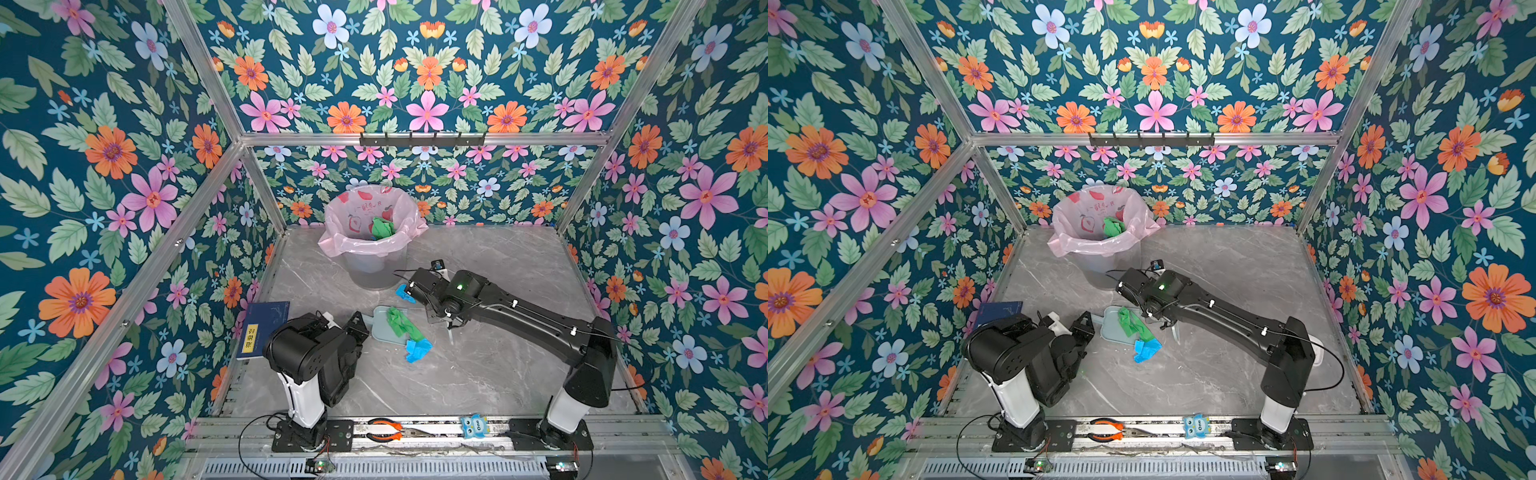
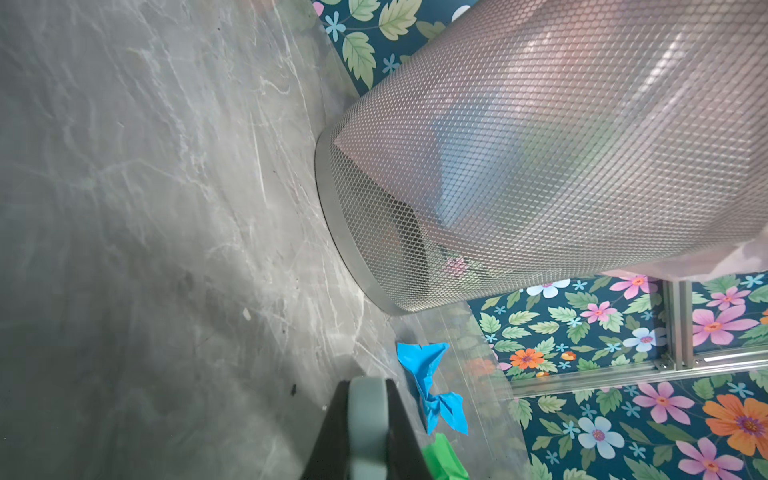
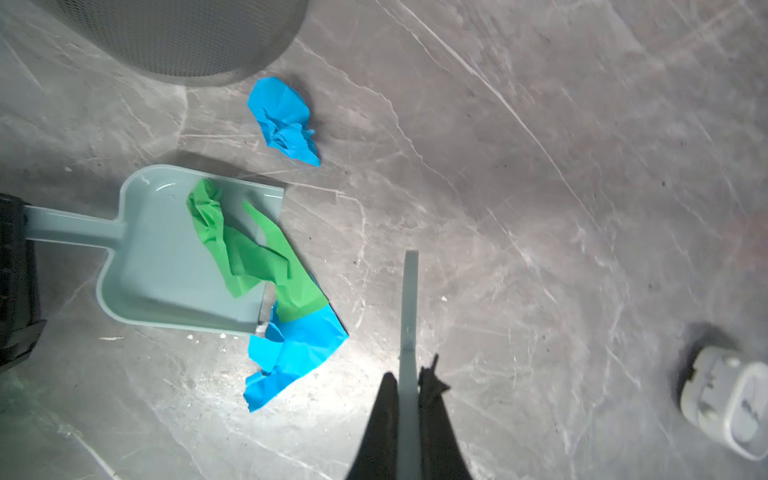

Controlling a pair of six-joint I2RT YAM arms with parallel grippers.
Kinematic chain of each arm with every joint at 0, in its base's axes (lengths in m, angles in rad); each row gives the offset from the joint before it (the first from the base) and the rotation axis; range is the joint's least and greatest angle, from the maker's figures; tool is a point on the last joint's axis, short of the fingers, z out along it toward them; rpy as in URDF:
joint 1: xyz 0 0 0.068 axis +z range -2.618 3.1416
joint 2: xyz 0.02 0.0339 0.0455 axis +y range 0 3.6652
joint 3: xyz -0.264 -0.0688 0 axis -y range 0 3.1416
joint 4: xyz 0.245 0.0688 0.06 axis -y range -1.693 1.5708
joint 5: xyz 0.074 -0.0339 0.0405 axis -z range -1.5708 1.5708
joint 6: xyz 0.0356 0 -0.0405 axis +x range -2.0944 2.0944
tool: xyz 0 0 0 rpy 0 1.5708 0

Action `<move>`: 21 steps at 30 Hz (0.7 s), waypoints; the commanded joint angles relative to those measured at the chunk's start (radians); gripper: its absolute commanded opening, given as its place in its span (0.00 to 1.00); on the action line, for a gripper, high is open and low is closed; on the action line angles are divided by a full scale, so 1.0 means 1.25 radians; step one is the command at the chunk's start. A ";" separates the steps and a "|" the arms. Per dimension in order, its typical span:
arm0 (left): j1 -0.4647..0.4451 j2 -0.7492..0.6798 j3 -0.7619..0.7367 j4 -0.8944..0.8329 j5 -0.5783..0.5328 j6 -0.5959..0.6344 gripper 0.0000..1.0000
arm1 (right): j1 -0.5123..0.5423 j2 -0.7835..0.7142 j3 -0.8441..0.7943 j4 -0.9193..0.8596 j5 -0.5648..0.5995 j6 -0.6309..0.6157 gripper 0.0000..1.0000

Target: Sweep away the paper scraps from the table

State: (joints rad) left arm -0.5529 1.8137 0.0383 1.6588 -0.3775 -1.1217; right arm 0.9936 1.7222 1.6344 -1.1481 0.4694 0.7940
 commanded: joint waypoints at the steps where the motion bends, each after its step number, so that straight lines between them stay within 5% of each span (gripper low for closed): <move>1: 0.001 0.000 -0.002 0.012 0.023 0.028 0.00 | 0.016 -0.004 -0.023 -0.064 0.006 0.167 0.00; 10: 0.001 0.010 0.000 0.012 0.052 0.027 0.00 | 0.018 0.053 -0.075 0.010 -0.042 0.351 0.00; 21: 0.004 0.006 -0.009 0.013 0.056 0.015 0.00 | 0.027 0.099 -0.033 0.185 -0.113 0.279 0.00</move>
State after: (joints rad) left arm -0.5499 1.8214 0.0303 1.6592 -0.3119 -1.1179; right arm 1.0283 1.8351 1.5764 -0.9894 0.3580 1.1683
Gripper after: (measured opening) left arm 0.129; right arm 0.070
